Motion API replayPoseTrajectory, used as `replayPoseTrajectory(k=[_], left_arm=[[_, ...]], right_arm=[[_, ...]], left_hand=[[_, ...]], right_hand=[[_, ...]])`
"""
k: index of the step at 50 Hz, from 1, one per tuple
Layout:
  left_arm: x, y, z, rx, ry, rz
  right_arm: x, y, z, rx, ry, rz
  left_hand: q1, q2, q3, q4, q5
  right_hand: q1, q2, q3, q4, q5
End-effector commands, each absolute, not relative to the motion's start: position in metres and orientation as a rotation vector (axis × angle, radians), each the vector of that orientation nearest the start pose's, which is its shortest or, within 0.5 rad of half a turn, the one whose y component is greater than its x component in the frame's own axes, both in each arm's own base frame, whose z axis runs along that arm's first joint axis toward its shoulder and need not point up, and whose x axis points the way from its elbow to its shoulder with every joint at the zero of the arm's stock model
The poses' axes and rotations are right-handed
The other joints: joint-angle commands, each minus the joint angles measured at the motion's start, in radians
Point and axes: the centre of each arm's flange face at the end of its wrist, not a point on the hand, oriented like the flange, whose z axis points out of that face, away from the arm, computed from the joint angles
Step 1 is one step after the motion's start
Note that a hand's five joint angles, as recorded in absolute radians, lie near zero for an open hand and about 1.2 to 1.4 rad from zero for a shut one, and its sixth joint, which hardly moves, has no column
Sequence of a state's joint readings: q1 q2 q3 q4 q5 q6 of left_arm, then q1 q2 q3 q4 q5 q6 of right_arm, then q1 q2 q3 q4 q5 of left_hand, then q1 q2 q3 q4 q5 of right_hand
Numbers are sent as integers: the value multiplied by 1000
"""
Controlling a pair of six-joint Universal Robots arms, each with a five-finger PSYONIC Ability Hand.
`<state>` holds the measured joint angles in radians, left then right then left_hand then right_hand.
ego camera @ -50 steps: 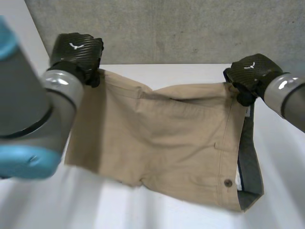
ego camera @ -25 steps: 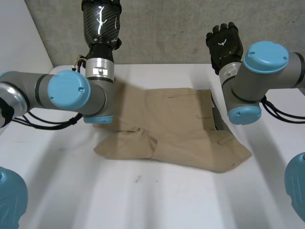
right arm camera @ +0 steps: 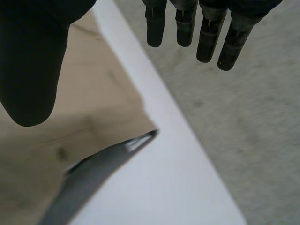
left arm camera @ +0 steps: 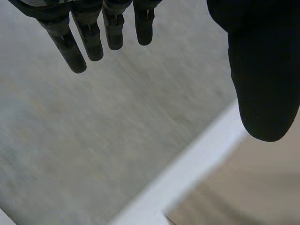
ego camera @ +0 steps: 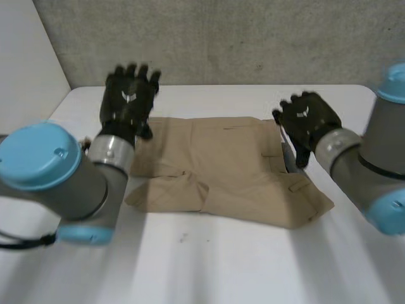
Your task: Fold the shorts.
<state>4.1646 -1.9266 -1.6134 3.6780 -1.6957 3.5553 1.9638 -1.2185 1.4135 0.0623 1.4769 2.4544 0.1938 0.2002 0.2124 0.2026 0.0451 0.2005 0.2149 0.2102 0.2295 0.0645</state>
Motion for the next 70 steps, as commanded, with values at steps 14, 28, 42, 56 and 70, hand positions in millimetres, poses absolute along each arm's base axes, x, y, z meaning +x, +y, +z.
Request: replayPoseTrajectory(k=[14, 28, 42, 56, 70], left_arm=[[-269, -216, 167, 654, 2661, -1902], [-274, -247, 137, 610, 2649, -1890], [-281, -269, 130, 618, 2611, -1910], [-270, -248, 178, 611, 2604, -1936], [-243, -234, 269, 509, 2467, -2138]], right_arm=[[204, -250, 172, -1366, 2189, -1716], [202, -263, 144, -1418, 2165, -1755], [202, -274, 125, -1494, 2165, -1767], [198, -274, 163, -1435, 2167, -1931], [198, -243, 200, -1327, 2258, -1695]], left_hand=[[199, 192, 180, 190, 173], [219, 213, 201, 210, 194], [831, 825, 812, 822, 805], [1203, 1196, 1184, 1194, 1177], [1203, 1196, 1184, 1194, 1177]], right_hand=[[195, 181, 186, 166, 157], [316, 302, 306, 287, 277], [1047, 1033, 1037, 1018, 1008], [1196, 1181, 1186, 1167, 1157], [1196, 1181, 1186, 1167, 1157]])
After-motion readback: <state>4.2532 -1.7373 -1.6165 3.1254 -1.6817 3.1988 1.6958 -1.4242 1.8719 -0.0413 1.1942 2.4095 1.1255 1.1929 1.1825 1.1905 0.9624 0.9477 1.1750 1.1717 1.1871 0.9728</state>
